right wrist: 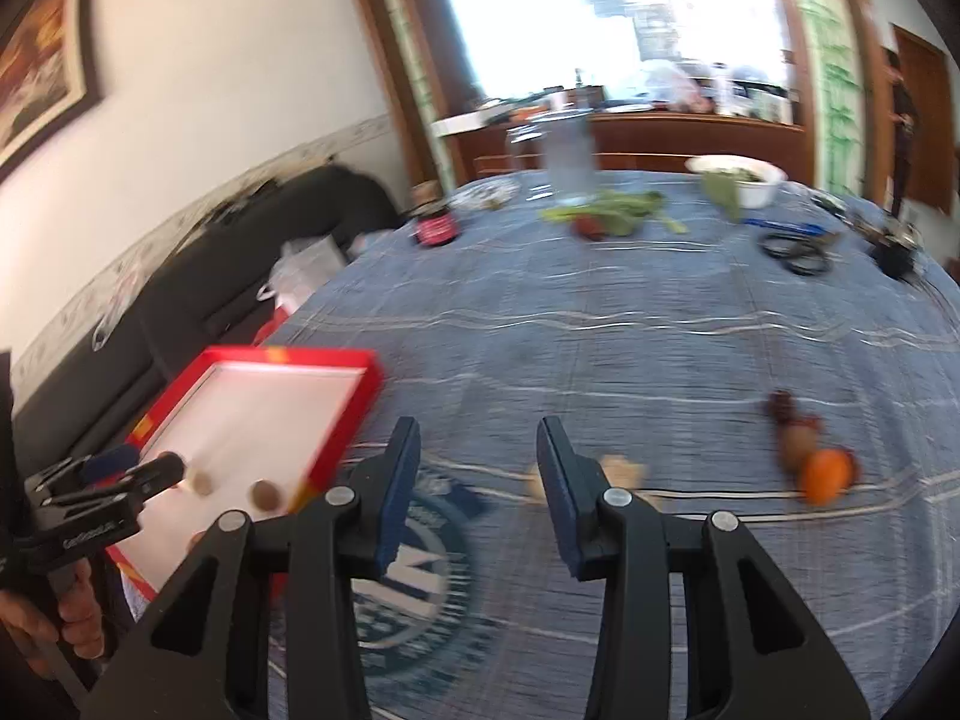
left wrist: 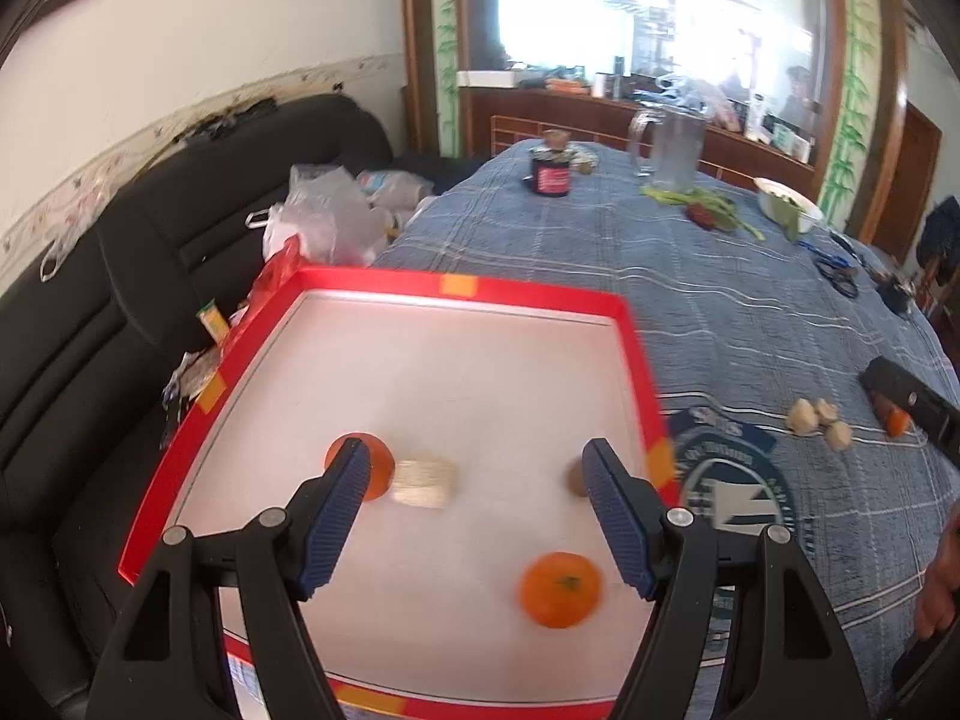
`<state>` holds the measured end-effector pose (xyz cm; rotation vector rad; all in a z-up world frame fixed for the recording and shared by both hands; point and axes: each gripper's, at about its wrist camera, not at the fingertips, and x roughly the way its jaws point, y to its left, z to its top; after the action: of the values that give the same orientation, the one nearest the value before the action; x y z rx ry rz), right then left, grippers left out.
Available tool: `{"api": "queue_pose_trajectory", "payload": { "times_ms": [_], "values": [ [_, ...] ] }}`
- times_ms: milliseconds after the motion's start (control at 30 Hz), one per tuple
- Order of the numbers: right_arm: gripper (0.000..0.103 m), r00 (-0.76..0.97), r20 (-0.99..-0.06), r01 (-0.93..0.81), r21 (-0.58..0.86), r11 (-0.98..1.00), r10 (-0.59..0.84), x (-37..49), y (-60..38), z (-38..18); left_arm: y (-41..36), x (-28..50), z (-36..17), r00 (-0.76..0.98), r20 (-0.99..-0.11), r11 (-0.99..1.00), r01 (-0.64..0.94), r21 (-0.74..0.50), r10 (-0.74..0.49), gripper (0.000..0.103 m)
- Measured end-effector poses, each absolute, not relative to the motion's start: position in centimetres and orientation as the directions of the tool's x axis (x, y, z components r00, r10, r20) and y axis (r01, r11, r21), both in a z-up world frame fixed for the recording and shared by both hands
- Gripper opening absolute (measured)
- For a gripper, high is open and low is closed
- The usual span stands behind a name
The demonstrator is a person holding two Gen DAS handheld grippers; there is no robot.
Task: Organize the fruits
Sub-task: 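Move both open grippers from the tray back toward the remaining fruit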
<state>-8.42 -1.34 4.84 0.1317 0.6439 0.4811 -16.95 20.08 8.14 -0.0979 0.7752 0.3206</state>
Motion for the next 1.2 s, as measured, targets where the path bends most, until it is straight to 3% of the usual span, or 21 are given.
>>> {"api": "queue_pose_trajectory", "payload": {
  "times_ms": [500, 1200],
  "values": [
    [0.042, 0.756, -0.602, -0.086, 0.299, 0.951, 0.257, -9.3, -18.5, 1.5, 10.4, -16.0, 7.0, 0.681, -0.720, 0.991, -0.092, 0.096, 0.133, 0.073],
    [0.042, 0.678, -0.687, -0.152, 0.219, 0.964, 0.263, -5.7, -14.3, 0.5, 10.2, -15.8, 5.7, 0.654, -0.749, 0.995, -0.064, 0.081, 0.103, 0.073]
  ]
}}
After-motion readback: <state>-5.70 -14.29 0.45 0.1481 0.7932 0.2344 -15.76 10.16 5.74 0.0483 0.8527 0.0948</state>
